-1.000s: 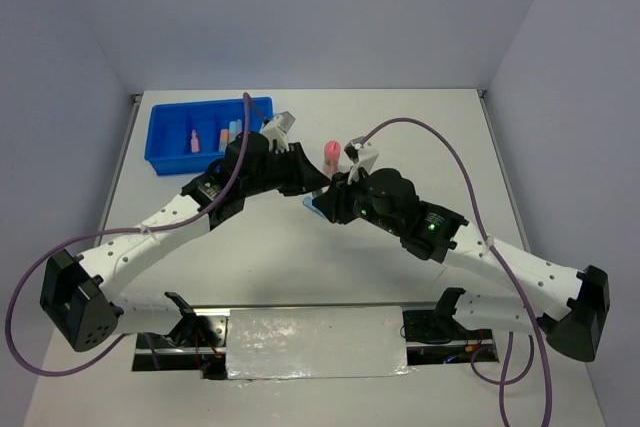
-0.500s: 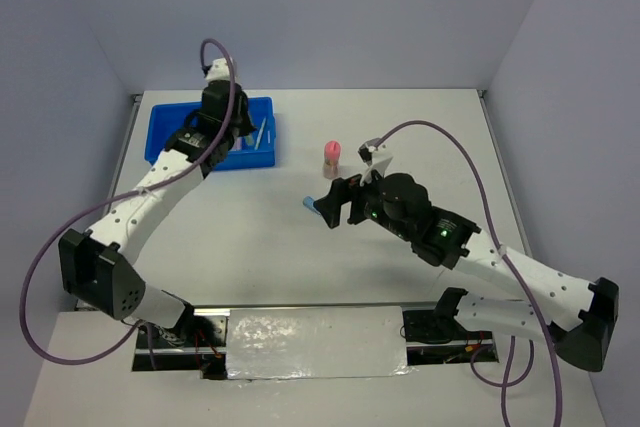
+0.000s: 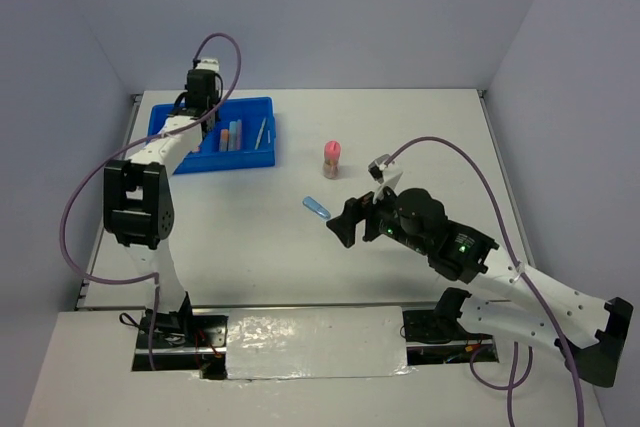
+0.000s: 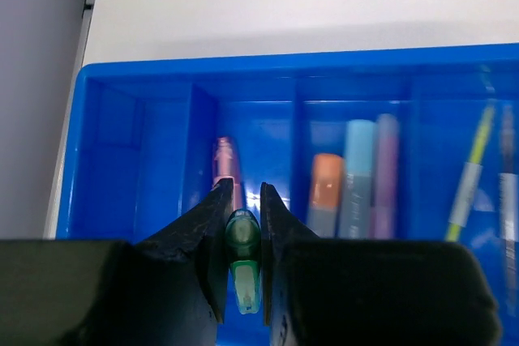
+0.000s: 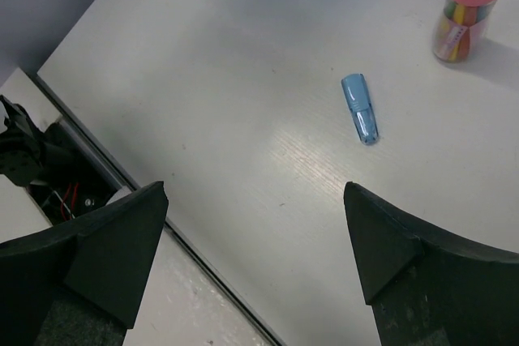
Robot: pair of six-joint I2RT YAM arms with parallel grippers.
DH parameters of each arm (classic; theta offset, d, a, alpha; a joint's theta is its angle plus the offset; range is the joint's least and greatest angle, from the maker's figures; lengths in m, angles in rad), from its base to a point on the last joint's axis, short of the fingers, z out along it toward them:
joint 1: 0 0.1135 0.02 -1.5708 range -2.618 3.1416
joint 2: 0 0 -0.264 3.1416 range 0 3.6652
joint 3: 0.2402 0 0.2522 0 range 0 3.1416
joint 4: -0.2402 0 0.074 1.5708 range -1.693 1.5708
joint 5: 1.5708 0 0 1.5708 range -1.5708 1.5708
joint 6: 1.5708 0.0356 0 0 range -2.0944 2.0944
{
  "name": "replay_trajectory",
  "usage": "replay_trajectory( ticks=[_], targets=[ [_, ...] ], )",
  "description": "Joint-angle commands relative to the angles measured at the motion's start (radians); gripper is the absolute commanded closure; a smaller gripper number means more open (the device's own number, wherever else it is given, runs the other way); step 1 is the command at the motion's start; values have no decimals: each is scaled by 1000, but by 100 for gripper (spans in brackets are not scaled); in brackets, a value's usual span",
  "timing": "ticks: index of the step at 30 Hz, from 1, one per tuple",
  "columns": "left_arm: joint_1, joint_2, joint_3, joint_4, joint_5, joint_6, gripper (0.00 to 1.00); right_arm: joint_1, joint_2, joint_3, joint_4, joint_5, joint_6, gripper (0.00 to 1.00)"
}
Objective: Sort the stationery into containers
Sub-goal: Place the stationery in the storage box, then pick up the stationery from the center of the board.
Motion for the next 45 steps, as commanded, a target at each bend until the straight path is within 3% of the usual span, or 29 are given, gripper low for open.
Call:
replay_trajectory(
  ticks=[1,4,7,10,11,14,17,21,24,26,27,29,30,31,35,36,39,45],
  targets=[
    [49,23,49,74,80,-3,82,2,19,5,0,-39,-40,4],
    [62,57,38,87,91,-11,82,2,36,0,20,-48,-43,4],
    [78,83,20,91,91,-24,74,0,59,8,37,-64,-47,4],
    [85,98,12,91,65,-47,52,0,88,15,49,-70,-54,4],
    [89,98,14,91,57,-54,34,0,106,18,51,-71,-59,4],
    [89,78,29,88,16,-87,14,0,157,40,62,-82,-105,2],
    [90,23,38,81,-15,-123,6,-4,246,80,40,-53,-142,1],
    [92,-84,90,-67,-87,-242,1,-30,411,155,23,-10,-214,0],
    [92,-202,113,-232,-38,-401,1,-76,575,225,20,-18,-272,1],
    [92,-320,65,-303,21,-533,1,-101,697,268,3,1,-307,2],
    [90,-365,23,-318,116,-588,1,-107,777,320,-26,16,-312,4],
    [89,-524,-173,-262,224,-638,1,-135,852,391,-53,16,-327,8],
    [84,-570,-246,-183,318,-650,1,-142,907,406,-61,4,-332,11],
    [81,-659,-344,-176,335,-655,1,-147,930,419,-61,-4,-333,13],
    [69,-830,-462,-228,352,-621,1,-153,1008,454,-53,-85,-359,28],
    [69,-856,-476,-234,359,-609,1,-153,1040,462,-53,-87,-359,34],
    [69,-942,-480,-268,388,-560,1,-159,1112,495,-67,-74,-359,38],
    [69,-959,-419,-366,447,-500,1,-166,1192,525,-103,-110,-309,58]
  ],
)
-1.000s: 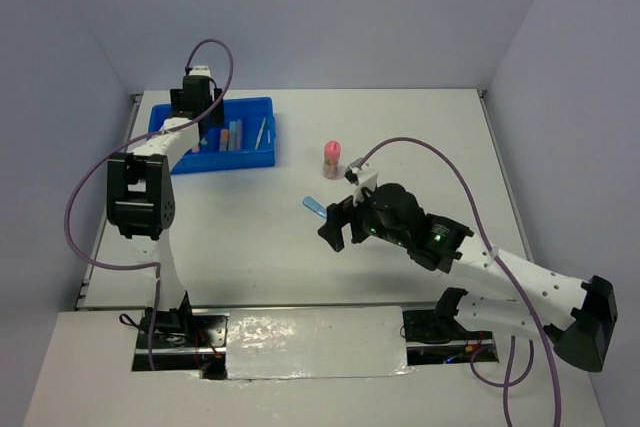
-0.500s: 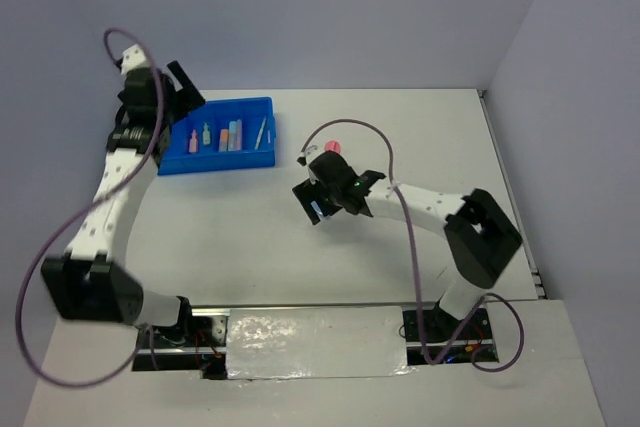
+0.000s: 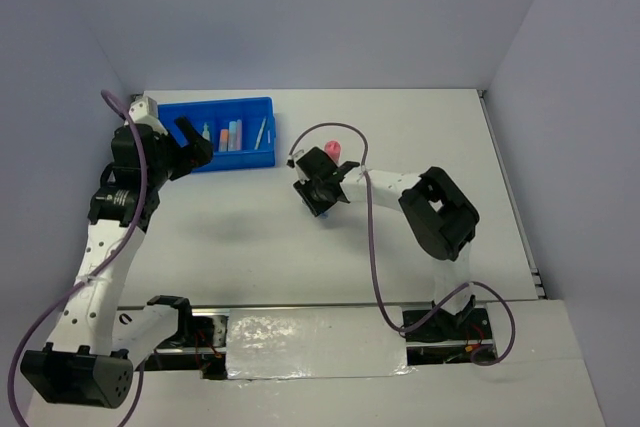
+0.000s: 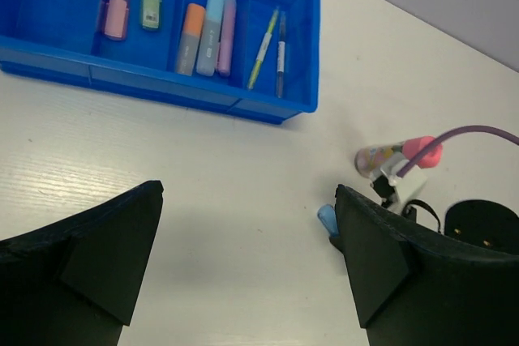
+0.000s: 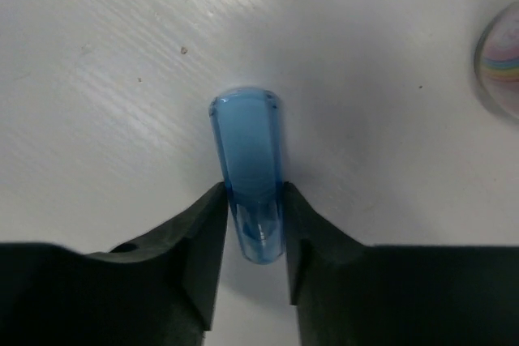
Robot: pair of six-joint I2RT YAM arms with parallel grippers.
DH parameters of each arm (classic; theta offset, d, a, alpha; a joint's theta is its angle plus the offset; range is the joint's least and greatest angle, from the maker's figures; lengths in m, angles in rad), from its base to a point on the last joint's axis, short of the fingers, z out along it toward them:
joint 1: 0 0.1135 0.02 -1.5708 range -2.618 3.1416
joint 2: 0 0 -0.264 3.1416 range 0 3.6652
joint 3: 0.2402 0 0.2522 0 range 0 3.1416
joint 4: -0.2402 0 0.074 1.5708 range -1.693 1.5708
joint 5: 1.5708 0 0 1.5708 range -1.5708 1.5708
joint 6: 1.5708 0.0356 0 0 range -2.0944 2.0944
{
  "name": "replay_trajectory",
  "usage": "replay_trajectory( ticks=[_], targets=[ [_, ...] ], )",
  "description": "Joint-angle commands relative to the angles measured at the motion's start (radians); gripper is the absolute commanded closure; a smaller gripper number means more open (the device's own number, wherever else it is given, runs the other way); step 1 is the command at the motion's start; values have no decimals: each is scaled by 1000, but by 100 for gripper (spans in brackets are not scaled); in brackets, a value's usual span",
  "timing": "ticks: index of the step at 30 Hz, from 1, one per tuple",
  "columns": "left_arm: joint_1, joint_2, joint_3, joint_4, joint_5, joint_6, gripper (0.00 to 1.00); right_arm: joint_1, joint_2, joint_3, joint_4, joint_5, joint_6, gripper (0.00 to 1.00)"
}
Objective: Sort the stationery into containers
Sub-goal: Pick up the stationery from the center of the board.
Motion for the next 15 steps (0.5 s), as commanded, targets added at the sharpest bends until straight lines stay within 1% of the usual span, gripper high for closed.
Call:
replay_trajectory(
  ticks=[1,2,3,4,5,6,7,8,9,10,11,12,13,14,15],
  targets=[
    [-2,-27,56,-19,77,43,1,-5,28,0,-28,-28,35,65],
    [-2,-32,52,-21,87,40,1,-1,23,-9,-23,-42,38,75],
    [-2,-35,46,-18,101,34,1,4,17,-29,-20,-60,49,82],
    [-2,-39,37,-4,150,12,1,8,-7,-41,-6,-62,55,100],
    [-2,-47,8,10,187,-3,1,16,-26,-72,4,-67,75,100],
    [-5,-53,-12,55,275,-37,1,19,-76,-87,36,-83,85,100],
    [-6,-65,-57,80,316,-58,1,19,-108,-109,58,-108,111,100],
    [-12,-72,-81,109,351,-110,1,19,-180,-144,75,-145,127,100],
    [-35,-78,-107,144,385,-136,1,19,-217,-159,115,-162,142,100],
    [-58,-89,-158,222,434,-167,1,19,-259,-175,133,-176,160,100],
    [-84,-93,-181,256,439,-195,1,19,-296,-189,150,-182,206,100],
    [-156,-95,-200,287,433,-250,1,19,-372,-214,191,-191,232,100],
    [-201,-87,-223,331,398,-270,1,19,-408,-227,214,-199,260,100],
    [-242,-78,-223,333,364,-296,1,21,-473,-256,237,-209,310,100],
    [-318,-67,-220,330,329,-307,1,21,-501,-270,291,-228,335,100]
  ],
)
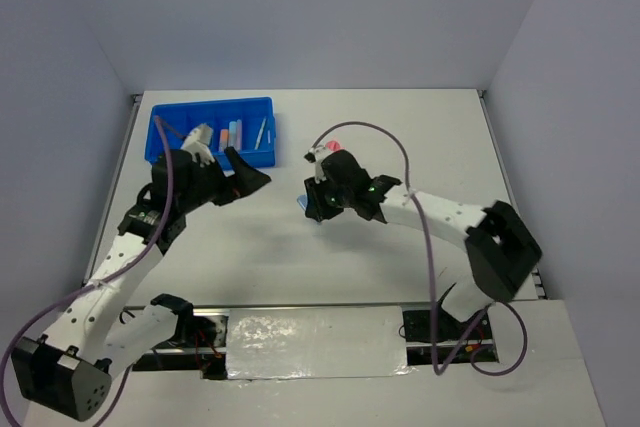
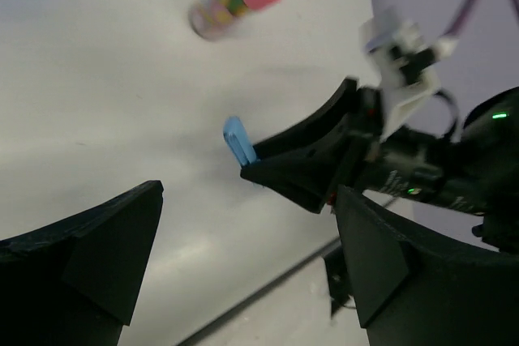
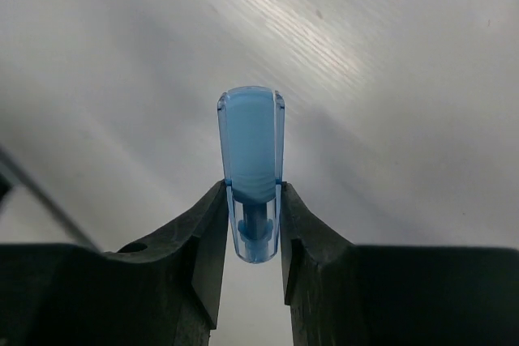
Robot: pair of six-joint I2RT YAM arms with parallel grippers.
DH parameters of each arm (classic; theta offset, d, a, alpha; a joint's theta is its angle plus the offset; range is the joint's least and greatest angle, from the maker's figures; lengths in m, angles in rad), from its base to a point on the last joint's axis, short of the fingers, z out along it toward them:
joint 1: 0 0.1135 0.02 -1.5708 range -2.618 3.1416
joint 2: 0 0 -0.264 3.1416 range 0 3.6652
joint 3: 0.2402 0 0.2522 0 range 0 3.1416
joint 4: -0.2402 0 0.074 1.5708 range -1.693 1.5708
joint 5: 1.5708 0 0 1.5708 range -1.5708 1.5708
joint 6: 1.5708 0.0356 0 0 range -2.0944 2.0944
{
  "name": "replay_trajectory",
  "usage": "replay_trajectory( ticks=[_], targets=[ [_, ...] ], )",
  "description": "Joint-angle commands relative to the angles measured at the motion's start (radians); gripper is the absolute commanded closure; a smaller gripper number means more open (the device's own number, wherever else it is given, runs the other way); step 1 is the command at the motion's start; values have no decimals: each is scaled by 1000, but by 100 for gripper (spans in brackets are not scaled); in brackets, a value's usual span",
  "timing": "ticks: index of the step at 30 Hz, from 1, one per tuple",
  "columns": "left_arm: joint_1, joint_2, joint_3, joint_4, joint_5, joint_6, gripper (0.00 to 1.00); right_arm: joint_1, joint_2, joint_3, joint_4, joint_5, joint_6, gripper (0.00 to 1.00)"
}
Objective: Sort the stationery into containers
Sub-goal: Pick up the stationery from the center of the board, then place the stationery in the storage box.
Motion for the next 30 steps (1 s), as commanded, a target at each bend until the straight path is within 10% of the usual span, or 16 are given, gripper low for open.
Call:
replay_trajectory(
  ticks=[1,21,27,28,29,30],
  targets=[
    [-147,30,11,140,-48,-120,1,15,-178,-52,209,-70,177,100],
    [-354,199,66,238,-195,-265,32,81,-404,-69,242,-47,214,100],
    [-369,242,103,235,-190,-243,91,88,-393,-72,240,17,225,98],
    [-368,249,120,221,-198,-196,95,88,-393,-75,242,34,231,87],
    [-351,257,190,161,-210,-155,100,85,-397,-83,236,58,238,42],
    [-339,278,242,111,-230,-112,100,85,-405,-93,231,112,249,28]
  ],
)
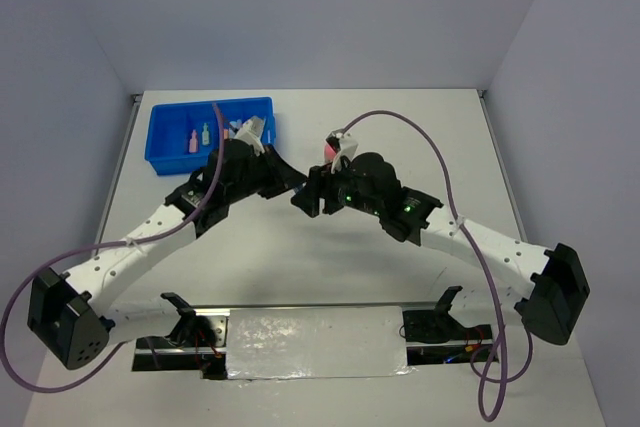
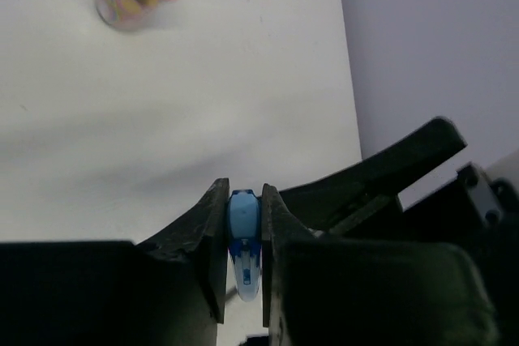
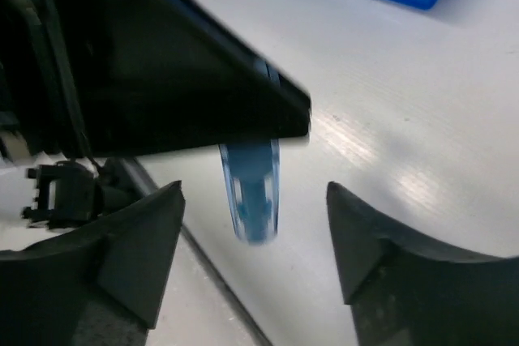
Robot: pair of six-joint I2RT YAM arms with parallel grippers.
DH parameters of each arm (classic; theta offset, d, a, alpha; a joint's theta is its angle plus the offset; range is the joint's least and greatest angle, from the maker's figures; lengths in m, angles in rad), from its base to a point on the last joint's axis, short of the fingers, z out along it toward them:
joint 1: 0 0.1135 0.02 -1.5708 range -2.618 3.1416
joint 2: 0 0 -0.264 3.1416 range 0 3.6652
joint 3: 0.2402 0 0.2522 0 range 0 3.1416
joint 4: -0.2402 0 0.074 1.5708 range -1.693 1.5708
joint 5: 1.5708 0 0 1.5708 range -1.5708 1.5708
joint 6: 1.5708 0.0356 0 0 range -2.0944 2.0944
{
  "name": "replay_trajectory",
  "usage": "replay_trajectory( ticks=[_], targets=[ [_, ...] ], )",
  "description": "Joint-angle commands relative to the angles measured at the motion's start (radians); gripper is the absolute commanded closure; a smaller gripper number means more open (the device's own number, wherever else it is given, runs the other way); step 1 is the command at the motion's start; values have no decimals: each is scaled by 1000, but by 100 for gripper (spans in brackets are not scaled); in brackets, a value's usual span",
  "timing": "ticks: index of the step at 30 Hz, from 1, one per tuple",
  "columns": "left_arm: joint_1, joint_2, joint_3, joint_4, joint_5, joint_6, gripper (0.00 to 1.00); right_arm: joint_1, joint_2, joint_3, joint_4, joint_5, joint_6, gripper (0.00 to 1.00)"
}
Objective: Sort the stationery into containers
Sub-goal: Place the stationery in the storage box.
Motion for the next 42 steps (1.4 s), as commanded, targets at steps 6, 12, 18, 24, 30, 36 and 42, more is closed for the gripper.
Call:
replay_trajectory(
  ticks=[6,12,18,24,30,36,42],
  targets=[
    [191,266,563,-420,-426,532,100,-97,-121,-186,-14,223,55,0],
    [458,672,875,-411,-652,751,100,-174,-250,-271,-40,155,21,0],
    [553,971,1211,-439,-639,815,100,-180,-362,-263,-177,125,-97,0],
    [572,989,1064,-324,-609,749,85,-182,-419,-231,-234,79,-140,0],
    [578,1054,1058,-376,-660,689,63,-182,-454,-188,-277,60,-165,0],
    [609,1069,1056,-431,-689,645,15,-182,-501,-165,-313,63,-177,0],
    [607,1006,1133,-515,-611,570,7,-182,-523,-136,-350,89,-183,0]
  ],
)
